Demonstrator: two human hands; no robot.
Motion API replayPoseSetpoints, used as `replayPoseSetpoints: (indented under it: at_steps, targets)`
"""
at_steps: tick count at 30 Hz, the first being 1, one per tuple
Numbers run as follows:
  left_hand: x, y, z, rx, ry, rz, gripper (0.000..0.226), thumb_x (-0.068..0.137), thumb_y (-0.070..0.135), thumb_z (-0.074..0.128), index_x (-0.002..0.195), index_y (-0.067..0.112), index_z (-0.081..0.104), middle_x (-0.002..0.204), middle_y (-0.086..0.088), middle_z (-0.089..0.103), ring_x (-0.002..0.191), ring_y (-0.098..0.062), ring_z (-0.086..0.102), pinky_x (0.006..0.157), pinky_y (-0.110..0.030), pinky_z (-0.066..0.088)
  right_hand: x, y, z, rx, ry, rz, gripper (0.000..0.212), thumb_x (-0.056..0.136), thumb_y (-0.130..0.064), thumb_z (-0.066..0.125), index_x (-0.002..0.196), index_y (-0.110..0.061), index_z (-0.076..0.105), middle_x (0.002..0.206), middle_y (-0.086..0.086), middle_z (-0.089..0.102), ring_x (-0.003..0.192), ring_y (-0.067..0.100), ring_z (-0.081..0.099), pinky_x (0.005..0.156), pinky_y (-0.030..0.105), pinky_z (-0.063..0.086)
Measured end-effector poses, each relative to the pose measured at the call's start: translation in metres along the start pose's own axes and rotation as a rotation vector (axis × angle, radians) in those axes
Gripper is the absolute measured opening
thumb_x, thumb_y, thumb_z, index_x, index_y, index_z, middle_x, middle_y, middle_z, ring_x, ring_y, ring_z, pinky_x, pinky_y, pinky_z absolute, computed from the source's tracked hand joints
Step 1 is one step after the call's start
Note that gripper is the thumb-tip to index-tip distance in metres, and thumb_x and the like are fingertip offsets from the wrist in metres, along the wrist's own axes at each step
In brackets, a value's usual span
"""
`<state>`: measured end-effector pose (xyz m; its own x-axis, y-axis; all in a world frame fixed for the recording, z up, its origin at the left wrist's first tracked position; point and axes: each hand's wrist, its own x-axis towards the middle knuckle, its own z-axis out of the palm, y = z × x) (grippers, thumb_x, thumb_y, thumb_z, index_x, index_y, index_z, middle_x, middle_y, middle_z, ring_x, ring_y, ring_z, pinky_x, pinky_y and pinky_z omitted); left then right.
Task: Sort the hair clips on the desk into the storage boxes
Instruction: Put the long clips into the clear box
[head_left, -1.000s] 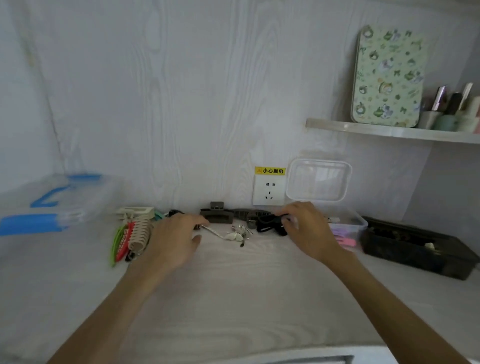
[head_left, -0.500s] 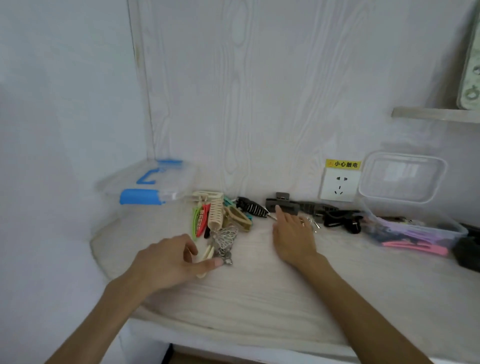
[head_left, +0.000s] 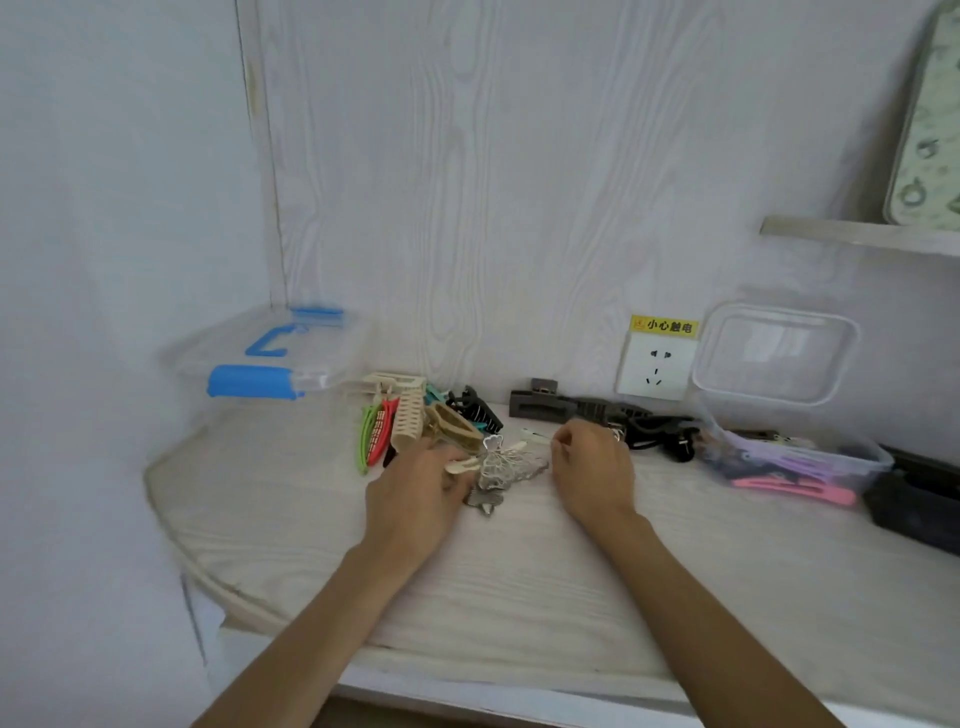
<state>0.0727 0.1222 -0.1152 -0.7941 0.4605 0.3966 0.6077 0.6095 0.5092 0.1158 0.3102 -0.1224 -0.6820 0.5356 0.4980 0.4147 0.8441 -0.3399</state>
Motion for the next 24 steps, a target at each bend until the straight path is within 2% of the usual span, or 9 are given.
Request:
replayPoseSetpoints:
  at_steps: [4,7,9,12,15,17,21,24]
  targets:
    - [0.005,-0.003,0.004,-0.013,0.224,0.059,0.021,0.088,0.028,0.059,0.109,0.032,0.062,0.11,0.011,0.057,0.108,-0.014,0.048,0.068,-0.026,0.04,-0.004,0.02,-0.025,-0.035,0.07,-0.086,0.014,0.093,-0.022,0.047,0.096,-0.018,0.06,0.094,0.0,0.066,0.096,0.022,0.055,0.088,0.033,0.033]
    - [0.005,0.0,-0.001,-0.015,0.383,0.072,0.023,0.086,0.026,0.062,0.108,0.032,0.063,0.109,0.012,0.057,0.106,-0.013,0.05,0.066,-0.025,0.041,-0.012,0.044,-0.045,-0.005,0.015,-0.245,0.012,0.091,-0.023,0.053,0.095,-0.018,0.063,0.092,-0.002,0.068,0.09,0.021,0.058,0.086,0.032,0.035]
    - [0.007,0.01,-0.002,-0.075,0.498,0.085,0.025,0.084,0.02,0.064,0.107,0.03,0.064,0.108,0.009,0.058,0.104,-0.015,0.052,0.072,-0.029,0.045,-0.017,0.065,-0.055,-0.04,-0.016,-0.316,0.012,0.089,-0.024,0.057,0.095,-0.02,0.066,0.09,-0.004,0.07,0.089,0.019,0.059,0.083,0.031,0.037]
    - [0.016,0.035,0.004,-0.198,0.598,0.191,0.023,0.084,0.014,0.065,0.106,0.022,0.066,0.104,0.004,0.058,0.093,-0.018,0.056,0.076,-0.032,0.049,-0.014,0.094,-0.07,-0.111,0.113,-0.35,0.011,0.088,-0.027,0.058,0.091,-0.023,0.068,0.087,-0.007,0.071,0.084,0.017,0.062,0.082,0.027,0.035]
    - [0.029,0.079,0.027,-0.371,0.559,0.256,0.022,0.086,0.017,0.064,0.107,0.023,0.064,0.1,0.008,0.056,0.08,-0.014,0.056,0.066,-0.025,0.048,-0.007,0.122,-0.097,-0.055,0.445,-0.242,0.014,0.085,-0.023,0.057,0.087,-0.016,0.069,0.083,-0.001,0.072,0.078,0.022,0.062,0.08,0.029,0.033]
    - [0.035,0.112,0.052,-0.545,0.494,0.261,0.022,0.087,0.019,0.063,0.108,0.024,0.063,0.095,0.012,0.055,0.076,-0.012,0.056,0.064,-0.02,0.048,-0.004,0.145,-0.107,-0.065,0.594,-0.139,0.014,0.085,-0.022,0.059,0.088,-0.015,0.07,0.086,0.003,0.072,0.083,0.026,0.062,0.083,0.034,0.035]
    - [0.041,0.165,0.103,-0.834,0.397,0.237,0.022,0.089,0.019,0.061,0.111,0.021,0.062,0.093,0.011,0.058,0.079,-0.011,0.057,0.068,-0.016,0.047,0.0,0.184,-0.095,-0.158,0.575,0.091,0.028,0.084,-0.031,0.05,0.093,-0.02,0.073,0.103,0.006,0.07,0.102,0.033,0.057,0.094,0.045,0.036]
    - [0.048,0.193,0.126,-0.769,0.33,0.24,0.026,0.092,0.024,0.057,0.117,0.022,0.059,0.105,0.011,0.062,0.09,-0.011,0.058,0.077,-0.021,0.049,0.003,0.185,-0.091,-0.075,0.567,0.229,0.034,0.085,-0.021,0.044,0.109,-0.015,0.067,0.116,0.01,0.065,0.114,0.035,0.052,0.103,0.05,0.031]
